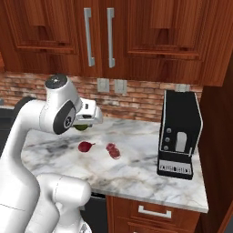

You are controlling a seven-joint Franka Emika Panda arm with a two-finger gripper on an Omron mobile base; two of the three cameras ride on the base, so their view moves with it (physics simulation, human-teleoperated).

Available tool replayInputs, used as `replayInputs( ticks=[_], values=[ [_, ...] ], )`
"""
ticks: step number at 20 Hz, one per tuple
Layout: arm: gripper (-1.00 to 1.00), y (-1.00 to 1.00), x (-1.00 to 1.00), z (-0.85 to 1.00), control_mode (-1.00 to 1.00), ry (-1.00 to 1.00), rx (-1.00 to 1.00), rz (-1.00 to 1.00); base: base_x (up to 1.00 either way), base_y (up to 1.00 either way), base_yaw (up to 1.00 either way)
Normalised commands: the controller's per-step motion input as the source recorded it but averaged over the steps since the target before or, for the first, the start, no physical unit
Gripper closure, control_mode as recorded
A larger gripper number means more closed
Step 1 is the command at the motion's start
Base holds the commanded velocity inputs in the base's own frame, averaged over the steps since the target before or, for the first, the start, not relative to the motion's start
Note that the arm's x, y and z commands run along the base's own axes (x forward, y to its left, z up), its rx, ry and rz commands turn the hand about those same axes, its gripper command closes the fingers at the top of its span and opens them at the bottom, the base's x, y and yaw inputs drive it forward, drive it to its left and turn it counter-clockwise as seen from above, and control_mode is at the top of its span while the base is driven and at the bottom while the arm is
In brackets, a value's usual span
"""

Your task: Open the fridge, remove the pear, lime, and steak, and place them on any counter.

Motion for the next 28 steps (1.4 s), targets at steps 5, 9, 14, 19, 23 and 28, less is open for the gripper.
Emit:
replayInputs(
  ticks=[5, 9, 14, 19, 23, 28],
  values=[
    [1.00, 0.04, 0.36, -0.90, -1.00, 0.07, 0.00, 0.00, 0.00, 0.00, 0.00],
    [1.00, 0.03, 0.50, -0.83, -1.00, 0.09, 0.00, 0.00, 0.00, 0.00, 0.00],
    [1.00, 0.12, 0.65, -0.74, -1.00, 0.13, 0.00, 0.00, 0.00, 0.00, 0.00],
    [1.00, 0.05, 0.47, -0.78, -1.00, 0.07, 0.00, 0.00, 0.00, 0.00, 0.00],
    [1.00, 0.00, 0.41, -0.63, -1.00, 0.11, 0.00, 0.00, 0.00, 0.00, 0.00],
    [1.00, 0.00, 0.32, -0.50, -1.00, 0.10, 0.00, 0.00, 0.00, 0.00, 0.00]
  ],
)
